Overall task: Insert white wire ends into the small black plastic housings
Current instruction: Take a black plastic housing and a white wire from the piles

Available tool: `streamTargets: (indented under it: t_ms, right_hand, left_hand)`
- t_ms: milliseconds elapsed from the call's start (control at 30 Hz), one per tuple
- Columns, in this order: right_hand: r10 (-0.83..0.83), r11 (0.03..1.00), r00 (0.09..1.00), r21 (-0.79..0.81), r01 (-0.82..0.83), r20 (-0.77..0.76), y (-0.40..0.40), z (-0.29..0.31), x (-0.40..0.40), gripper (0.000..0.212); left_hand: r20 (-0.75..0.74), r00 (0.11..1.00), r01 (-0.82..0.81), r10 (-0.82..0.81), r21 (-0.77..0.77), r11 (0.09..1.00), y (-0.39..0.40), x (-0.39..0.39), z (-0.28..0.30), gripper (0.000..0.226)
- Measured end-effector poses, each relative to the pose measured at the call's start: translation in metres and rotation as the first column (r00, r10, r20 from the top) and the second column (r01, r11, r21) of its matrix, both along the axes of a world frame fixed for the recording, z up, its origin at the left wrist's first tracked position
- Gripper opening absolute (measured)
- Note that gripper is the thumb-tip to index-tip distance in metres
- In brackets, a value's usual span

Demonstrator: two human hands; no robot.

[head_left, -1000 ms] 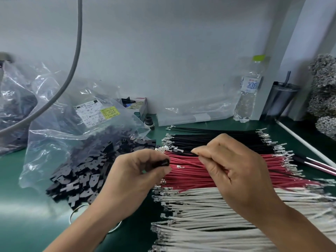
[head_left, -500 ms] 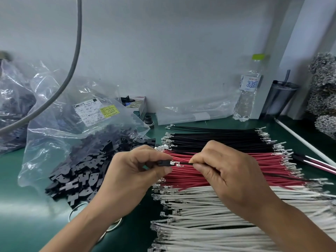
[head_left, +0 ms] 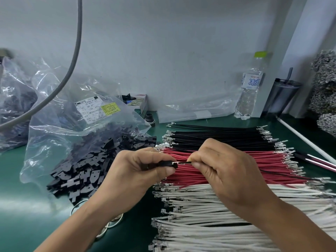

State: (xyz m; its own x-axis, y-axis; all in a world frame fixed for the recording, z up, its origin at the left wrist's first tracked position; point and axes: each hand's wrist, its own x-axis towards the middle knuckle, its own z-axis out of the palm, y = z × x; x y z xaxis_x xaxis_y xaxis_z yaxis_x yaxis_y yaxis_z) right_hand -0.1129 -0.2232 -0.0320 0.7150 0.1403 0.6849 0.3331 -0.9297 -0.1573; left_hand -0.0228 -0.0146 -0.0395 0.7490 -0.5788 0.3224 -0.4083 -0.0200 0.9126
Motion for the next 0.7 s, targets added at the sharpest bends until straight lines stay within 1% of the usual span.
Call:
streamTargets:
  t_ms: [33,133,200,267,333,400,467,567,700]
  right_hand:
    - [-0.010,1.000,1.000,-0.001,0.010,-0.005,0.0008,-0.0003,0.0001,0.022]
    - [-0.042,0.998,0.999,-0.037,0.041,-0.019,0.0029,-0.0026,0.0001,0.019]
    - [-0.049,0.999,0.997,0.002,0.049,-0.052,0.0044,-0.0042,0.0008,0.022]
    - [-0.035,0.997,0.995,0.071,0.042,-0.091,0.0068,-0.0055,0.0012,0.028]
    - [-0.026,0.995,0.995,0.092,0.035,-0.096,0.0096,-0.0056,0.0018,0.029]
    - [-0.007,0.990,0.996,0.140,0.019,-0.090,0.0101,-0.0041,0.0015,0.028]
    - [0.010,0.984,0.996,0.179,0.006,-0.089,0.0087,-0.0033,0.0005,0.024]
    - [0.017,0.983,0.994,0.184,0.003,-0.107,0.0062,-0.0047,-0.0007,0.021]
    - [0.016,0.989,0.998,0.145,-0.008,-0.054,0.0046,-0.0057,0.0010,0.024]
  left_hand:
    - [0.036,0.999,-0.028,0.028,0.015,0.999,0.0001,-0.0003,0.0007,0.020]
    - [0.212,0.968,-0.158,0.135,0.093,0.983,-0.0013,-0.0032,0.0006,0.020]
    - [0.254,0.955,-0.187,0.153,0.115,0.976,-0.0024,-0.0055,0.0013,0.020]
    - [0.198,0.974,-0.129,0.107,0.103,0.986,-0.0030,-0.0073,0.0028,0.018]
    - [0.088,0.994,-0.065,0.059,0.059,0.996,-0.0032,-0.0077,0.0038,0.019]
    - [-0.054,0.997,-0.065,0.064,-0.027,0.998,-0.0031,-0.0067,0.0041,0.022]
    - [-0.145,0.986,-0.099,0.086,-0.086,0.991,-0.0023,-0.0058,0.0044,0.026]
    - [-0.177,0.983,-0.055,0.036,-0.102,0.993,-0.0019,-0.0053,0.0056,0.024]
    - [-0.116,0.991,-0.069,0.062,-0.056,0.996,-0.0021,-0.0052,0.0034,0.022]
